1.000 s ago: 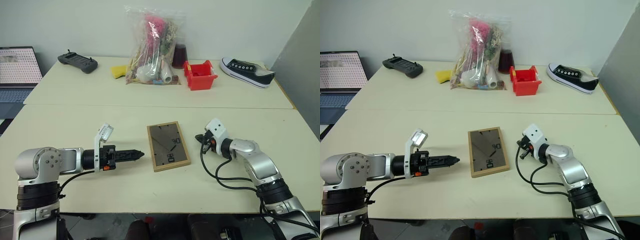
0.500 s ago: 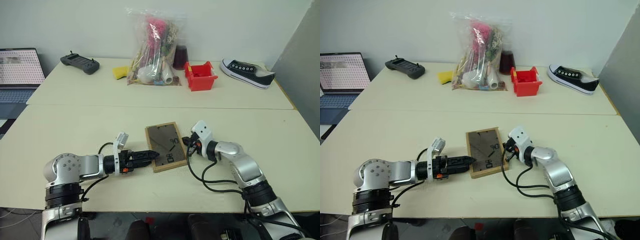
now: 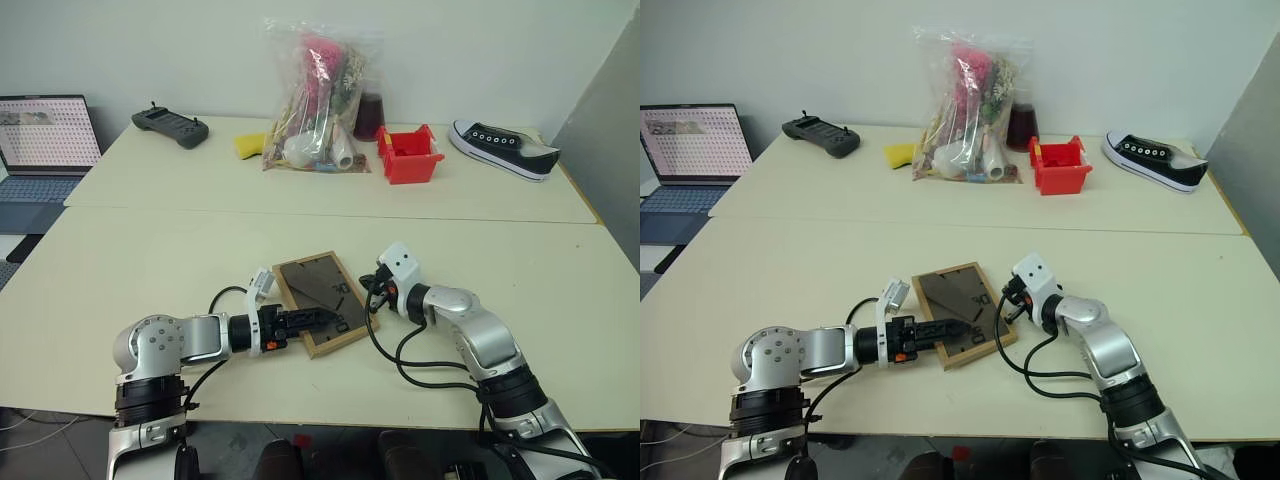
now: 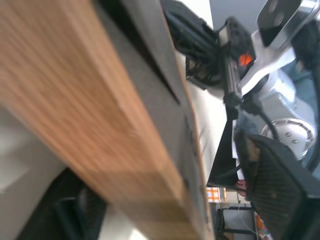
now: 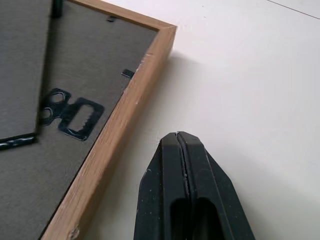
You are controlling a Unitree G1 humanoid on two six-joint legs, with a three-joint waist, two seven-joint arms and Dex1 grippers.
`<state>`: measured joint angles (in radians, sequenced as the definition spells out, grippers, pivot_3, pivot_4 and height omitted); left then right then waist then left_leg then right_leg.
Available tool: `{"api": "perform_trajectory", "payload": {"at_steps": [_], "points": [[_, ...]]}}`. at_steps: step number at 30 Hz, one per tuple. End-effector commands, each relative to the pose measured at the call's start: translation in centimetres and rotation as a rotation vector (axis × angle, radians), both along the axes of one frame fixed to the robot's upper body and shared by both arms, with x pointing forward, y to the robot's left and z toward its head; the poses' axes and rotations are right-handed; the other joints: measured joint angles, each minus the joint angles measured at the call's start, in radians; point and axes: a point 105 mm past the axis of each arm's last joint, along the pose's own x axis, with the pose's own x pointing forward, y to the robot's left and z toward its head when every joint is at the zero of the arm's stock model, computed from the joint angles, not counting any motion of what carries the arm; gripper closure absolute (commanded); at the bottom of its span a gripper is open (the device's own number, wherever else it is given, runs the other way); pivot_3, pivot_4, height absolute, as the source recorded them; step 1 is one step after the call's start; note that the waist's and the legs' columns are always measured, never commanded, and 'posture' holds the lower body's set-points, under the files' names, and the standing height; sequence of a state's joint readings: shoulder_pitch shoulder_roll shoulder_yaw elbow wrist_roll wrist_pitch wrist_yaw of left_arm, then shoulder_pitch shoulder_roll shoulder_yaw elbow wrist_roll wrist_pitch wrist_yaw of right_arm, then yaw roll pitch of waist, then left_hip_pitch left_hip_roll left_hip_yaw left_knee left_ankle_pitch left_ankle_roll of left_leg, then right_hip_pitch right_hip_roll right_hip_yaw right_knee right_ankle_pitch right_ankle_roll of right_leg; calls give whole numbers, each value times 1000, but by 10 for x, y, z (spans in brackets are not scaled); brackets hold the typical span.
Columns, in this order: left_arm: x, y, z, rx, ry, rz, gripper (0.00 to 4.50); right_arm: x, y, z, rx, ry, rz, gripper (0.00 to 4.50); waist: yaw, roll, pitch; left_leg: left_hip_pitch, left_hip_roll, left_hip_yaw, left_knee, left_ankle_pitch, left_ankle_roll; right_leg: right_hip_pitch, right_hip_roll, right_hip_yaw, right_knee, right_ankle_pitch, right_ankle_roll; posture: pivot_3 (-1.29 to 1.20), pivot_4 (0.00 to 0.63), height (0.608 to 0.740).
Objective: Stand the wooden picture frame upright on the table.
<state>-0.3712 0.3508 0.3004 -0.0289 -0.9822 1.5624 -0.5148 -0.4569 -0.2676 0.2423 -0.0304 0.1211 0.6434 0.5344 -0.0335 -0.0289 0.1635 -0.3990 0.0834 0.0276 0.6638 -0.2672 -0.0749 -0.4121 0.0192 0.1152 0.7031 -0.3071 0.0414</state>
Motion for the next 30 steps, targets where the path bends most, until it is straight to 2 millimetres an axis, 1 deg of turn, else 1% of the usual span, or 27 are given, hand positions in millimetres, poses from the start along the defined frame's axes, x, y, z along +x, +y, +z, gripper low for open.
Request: {"api": "perform_trajectory", "payload": {"at_steps": [1, 3, 4, 5, 6, 7, 9, 10, 11, 13, 14, 15, 18, 21, 23, 25, 26, 27, 28, 30], "points": [[3, 4, -7, 38, 8, 33, 1693, 5, -4, 15, 18, -49, -24, 4500, 0, 0, 0, 0, 0, 0, 0, 0, 0, 0, 0, 0, 0, 0, 0, 0, 150, 740], [4, 4, -3, 23, -3, 34, 2034, 5, -5, 18, 30, -51, -32, 4500, 0, 0, 0, 0, 0, -1, 0, 0, 0, 1, 0, 0, -1, 0, 0, 0, 150, 740], [3, 4, 0, 13, -10, 27, 2340, 6, -5, 19, 35, -55, -36, 4500, -1, 0, 0, 0, 0, -1, 0, 0, 0, 1, 0, -1, -1, 0, 0, 0, 150, 740], [3, 4, 2, 9, -19, 21, 2419, 7, -7, 22, 43, -60, -43, 4500, -1, 0, 0, 0, 0, -1, 0, 0, 1, 1, 0, -1, -1, 0, 0, 0, 150, 740], [3, 3, 4, 7, -25, 18, 2680, 9, -9, 26, 54, -69, -53, 4500, -1, 0, 0, 0, 0, -1, 0, 0, 0, 1, 0, -1, -1, 0, 0, 0, 150, 740], [3, 3, 5, 6, -29, 17, 2784, 10, -10, 28, 61, -75, -59, 4500, -1, 0, 0, 0, 0, -1, 0, 0, 1, 1, 0, -1, -1, 0, 0, 0, 150, 740], [5, 4, 10, 14, -53, 11, 3111, 12, -13, 45, 105, -104, -50, 4500, 0, 0, 0, 0, 0, -2, 0, 0, 0, 1, 0, -1, -1, 0, 0, 0, 150, 740], [8, 5, 14, 20, -64, 8, 3209, 11, -14, 55, 138, -111, -35, 4500, 0, 0, 0, 0, 0, -2, 0, 0, 1, 2, 0, -2, -1, 0, 0, 0, 150, 740], [10, 6, 21, 19, -87, -10, 3212, 9, -16, 66, 170, -114, -4, 4500, -1, 0, 0, 0, 0, -2, 0, -1, 1, 2, 0, -2, -1, 0, 0, 0, 150, 740], [10, 7, 35, 22, -133, -60, 3212, 4, -18, 81, 198, -110, 54, 4151, -1, 0, 1, 0, 0, -3, 0, -2, 3, 2, 0, -2, -1, 0, 0, 0, 150, 740], [12, 8, 43, 23, -144, -82, 3212, -3, -17, 85, 194, -92, 125, 4120, -1, 0, 1, -1, 0, -4, 0, -2, 3, 2, 0, -3, -2, 0, 0, 0, 150, 740], [15, 10, 54, 7, -160, -105, 3212, -10, -18, 90, 187, -76, 195, 3783, 0, 0, 1, -1, 0, -4, 0, -2, 3, 2, 0, -4, -2, 0, 0, 0, 150, 740], [21, 13, 79, -3, -217, -165, 3212, -22, -18, 110, 246, -18, 330, 3141, 1, 0, 1, -2, -1, -7, -1, -2, 3, 4, 0, -8, -6, 0, 0, 0, 150, 740], [26, 14, 90, 28, -288, -207, 3212, -31, -13, 129, 313, 32, 440, 2550, -1, 2, 2, -3, -1, -10, -1, -2, 3, 4, -1, -10, -7, 0, 0, 0, 150, 740], [28, 14, 96, 48, -343, -242, 3212, -33, -7, 139, 336, 41, 483, 2080, -4, 2, 3, -3, -1, -11, -2, -2, 3, 4, -1, -11, -7, 0, -1, 0, 150, 740], [28, 14, 97, 77, -386, -280, 3212, -33, -1, 147, 354, 34, 505, 1655, -7, 2, 3, -3, -1, -12, -2, -2, 3, 4, -1, -13, -6, -1, -1, 0, 150, 740], [30, 13, 96, 101, -409, -297, 3212, -32, 6, 151, 358, 22, 521, 1523, -8, 2, 3, -3, -1, -13, -2, -2, 3, 4, 0, -14, -6, -1, -2, 0, 150, 740], [31, 13, 96, 111, -425, -309, 3212, -33, 13, 154, 360, 15, 535, 1259, -8, 3, 3, -3, -1, -14, -2, -2, 3, 4, 0, -14, -6, -1, -2, 0, 150, 740], [32, 13, 96, 112, -430, -315, 3212, -33, 18, 155, 359, 9, 547, 1146, -8, 3, 3, -3, -1, -14, -2, -2, 3, 4, 0, -15, -6, -1, -2, 0, 150, 740], [34, 12, 98, 111, -445, -325, 3212, -32, 29, 155, 347, -6, 558, 590, -8, 3, 3, -4, -1, -15, -2, -2, 4, 4, 0, -15, -6, -1, -2, 0, 150, 740]]}}
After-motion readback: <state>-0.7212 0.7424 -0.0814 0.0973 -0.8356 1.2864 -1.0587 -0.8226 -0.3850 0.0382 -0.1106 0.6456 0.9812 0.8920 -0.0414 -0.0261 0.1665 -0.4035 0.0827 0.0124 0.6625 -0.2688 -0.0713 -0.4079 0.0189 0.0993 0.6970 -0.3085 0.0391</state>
